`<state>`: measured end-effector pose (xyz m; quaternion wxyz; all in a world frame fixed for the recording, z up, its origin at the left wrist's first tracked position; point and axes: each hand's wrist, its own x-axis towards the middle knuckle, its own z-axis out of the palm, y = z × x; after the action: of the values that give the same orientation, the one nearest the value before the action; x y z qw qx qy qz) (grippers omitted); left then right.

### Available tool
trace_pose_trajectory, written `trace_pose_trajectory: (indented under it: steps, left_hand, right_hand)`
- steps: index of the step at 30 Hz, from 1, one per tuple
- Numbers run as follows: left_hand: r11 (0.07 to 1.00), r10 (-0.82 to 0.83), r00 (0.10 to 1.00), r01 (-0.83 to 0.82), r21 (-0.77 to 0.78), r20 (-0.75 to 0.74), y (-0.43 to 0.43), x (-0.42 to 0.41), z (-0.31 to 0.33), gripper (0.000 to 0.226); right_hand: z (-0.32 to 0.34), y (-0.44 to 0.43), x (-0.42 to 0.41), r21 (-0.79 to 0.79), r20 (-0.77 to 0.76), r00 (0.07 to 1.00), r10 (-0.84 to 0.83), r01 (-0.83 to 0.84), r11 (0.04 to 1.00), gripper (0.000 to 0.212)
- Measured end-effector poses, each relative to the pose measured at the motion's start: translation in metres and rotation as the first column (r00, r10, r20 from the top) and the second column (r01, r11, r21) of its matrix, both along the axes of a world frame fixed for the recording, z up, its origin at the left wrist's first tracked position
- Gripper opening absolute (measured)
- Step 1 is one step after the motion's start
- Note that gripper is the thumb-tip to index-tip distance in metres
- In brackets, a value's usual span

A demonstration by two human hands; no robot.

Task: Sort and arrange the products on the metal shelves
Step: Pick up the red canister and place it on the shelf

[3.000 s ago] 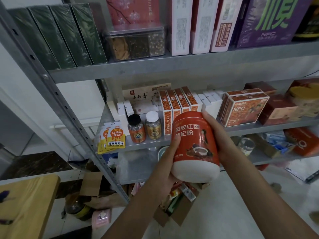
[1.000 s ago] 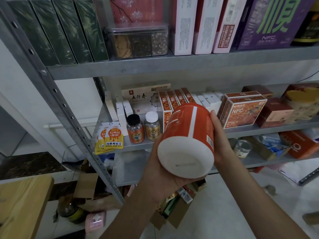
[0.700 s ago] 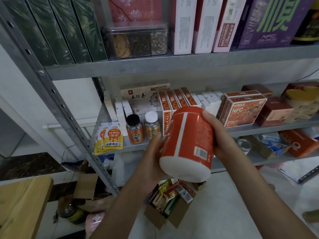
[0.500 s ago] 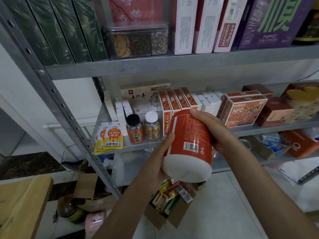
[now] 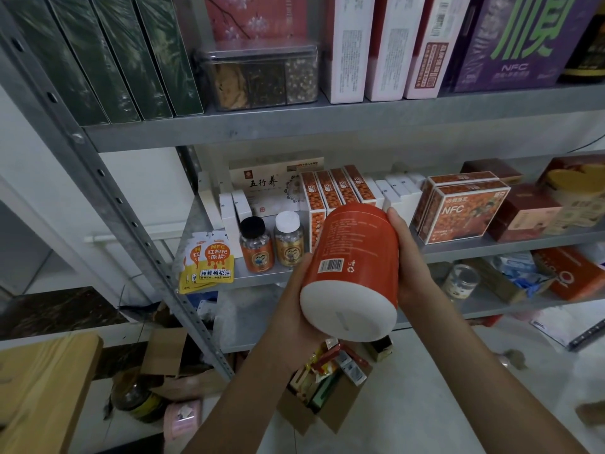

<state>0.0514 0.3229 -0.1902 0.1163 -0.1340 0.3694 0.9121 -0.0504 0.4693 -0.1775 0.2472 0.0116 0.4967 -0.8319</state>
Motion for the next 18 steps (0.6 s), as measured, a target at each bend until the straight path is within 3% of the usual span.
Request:
trace_pose_trajectory:
  steps: [4,7,11,13,15,18]
  left_hand:
    - [0.894,0.137,0.985,-0.169,-0.414,-0.107,0.007,0.003,0.005,0.081]
    - [0.830,0.133,0.974,-0.210,-0.517,-0.182,0.012,0.007,0.003,0.093]
    - [0.884,0.172,0.982,-0.187,-0.429,-0.073,0.008,0.006,-0.003,0.075]
    - [0.925,0.190,0.982,-0.173,-0.339,0.018,0.004,0.005,-0.007,0.081]
    - [0.978,0.165,0.979,-0.147,-0.148,0.116,0.001,0.004,-0.009,0.085]
    - [0.985,0.009,0.986,-0.038,0.170,0.168,0.001,0.005,-0.009,0.081]
  right_hand:
    - [0.006,-0.002,-0.003,0.133,-0.028,0.991,-0.128,0.131,0.982,0.068]
    - [0.009,-0.004,-0.006,0.219,-0.017,0.980,-0.197,0.196,0.956,0.064]
    - [0.011,-0.001,-0.010,0.247,-0.002,0.993,-0.116,0.113,0.962,0.064]
    - [0.011,0.005,-0.014,0.234,0.009,0.999,-0.047,0.044,0.971,0.070]
    - [0.007,0.014,-0.018,0.247,0.046,0.999,-0.007,-0.005,0.969,0.083]
    - [0.004,0.027,-0.023,0.193,0.062,0.968,0.244,-0.251,0.948,0.095]
